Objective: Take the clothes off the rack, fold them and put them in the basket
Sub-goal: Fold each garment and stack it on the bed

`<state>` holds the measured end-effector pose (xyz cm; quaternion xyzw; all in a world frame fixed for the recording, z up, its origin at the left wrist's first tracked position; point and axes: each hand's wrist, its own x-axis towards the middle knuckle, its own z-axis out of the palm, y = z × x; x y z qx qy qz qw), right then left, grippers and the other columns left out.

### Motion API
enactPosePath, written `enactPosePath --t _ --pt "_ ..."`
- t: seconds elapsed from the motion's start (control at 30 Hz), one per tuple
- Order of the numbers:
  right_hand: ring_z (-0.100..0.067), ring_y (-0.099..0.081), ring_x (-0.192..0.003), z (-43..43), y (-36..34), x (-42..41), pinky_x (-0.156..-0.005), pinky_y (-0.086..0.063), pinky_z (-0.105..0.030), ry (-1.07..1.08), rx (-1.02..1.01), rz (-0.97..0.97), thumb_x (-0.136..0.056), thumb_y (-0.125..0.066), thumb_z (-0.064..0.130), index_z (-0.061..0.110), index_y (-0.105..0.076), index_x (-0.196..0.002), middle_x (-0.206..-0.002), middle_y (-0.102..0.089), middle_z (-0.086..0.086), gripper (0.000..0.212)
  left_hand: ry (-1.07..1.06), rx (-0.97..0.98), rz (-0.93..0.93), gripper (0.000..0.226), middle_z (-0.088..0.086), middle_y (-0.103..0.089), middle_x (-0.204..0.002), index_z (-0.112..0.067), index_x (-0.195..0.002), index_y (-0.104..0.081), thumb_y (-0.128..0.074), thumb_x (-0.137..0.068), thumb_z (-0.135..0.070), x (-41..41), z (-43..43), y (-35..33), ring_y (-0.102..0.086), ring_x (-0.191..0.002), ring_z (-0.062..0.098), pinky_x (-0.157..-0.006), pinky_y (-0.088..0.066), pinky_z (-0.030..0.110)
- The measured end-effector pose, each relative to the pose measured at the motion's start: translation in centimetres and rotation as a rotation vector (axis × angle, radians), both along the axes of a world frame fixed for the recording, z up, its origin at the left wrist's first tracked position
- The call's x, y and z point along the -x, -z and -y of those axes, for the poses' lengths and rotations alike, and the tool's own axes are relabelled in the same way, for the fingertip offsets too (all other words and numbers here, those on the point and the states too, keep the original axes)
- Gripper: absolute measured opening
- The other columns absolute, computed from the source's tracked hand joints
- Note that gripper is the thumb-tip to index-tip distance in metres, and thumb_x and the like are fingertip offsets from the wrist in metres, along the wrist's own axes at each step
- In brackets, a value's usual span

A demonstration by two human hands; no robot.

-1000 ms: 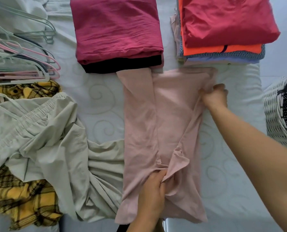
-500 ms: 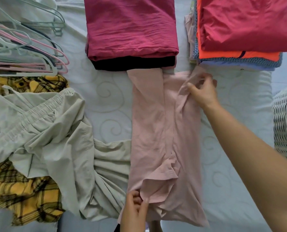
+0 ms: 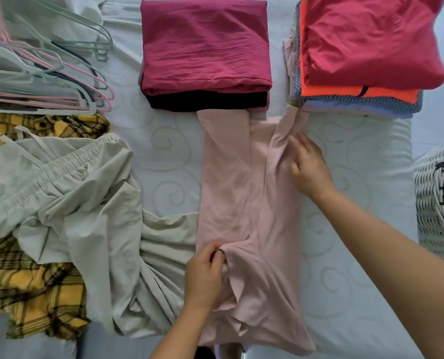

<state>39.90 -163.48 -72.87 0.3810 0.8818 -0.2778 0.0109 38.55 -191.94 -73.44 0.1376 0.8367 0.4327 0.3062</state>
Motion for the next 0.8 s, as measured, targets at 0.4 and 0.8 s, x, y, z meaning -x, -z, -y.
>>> enactPosePath --t 0.4,0.8 --pt "-0.034 -0.051 -0.108 -2.7 0.7 6.9 -0.081 -0.04 -0.036 0.265 -0.027 0.018 -0.089 -0.058 0.034 0.004 -0.05 -0.115 -0.122 -0.049 -0.017 0.04 0.267 0.127 -0.231 0.047 -0.022 -0.05 -0.095 -0.04 -0.107 -0.048 -0.04 -0.072 -0.071 -0.7 1.8 0.0 -0.05 -0.088 0.001 -0.07 -0.041 0.019" --pt "-0.014 -0.05 -0.102 -2.3 1.2 7.4 -0.095 -0.04 -0.026 0.298 0.358 -0.2 -0.092 -0.053 0.014 0.005 -0.043 -0.133 -0.114 -0.051 -0.002 0.043 0.053 0.227 -0.084 0.031 -0.005 -0.056 -0.093 -0.04 -0.103 -0.043 -0.051 -0.072 -0.037 -0.4 4.6 1.5 -0.049 -0.074 0.01 -0.07 -0.043 0.025"
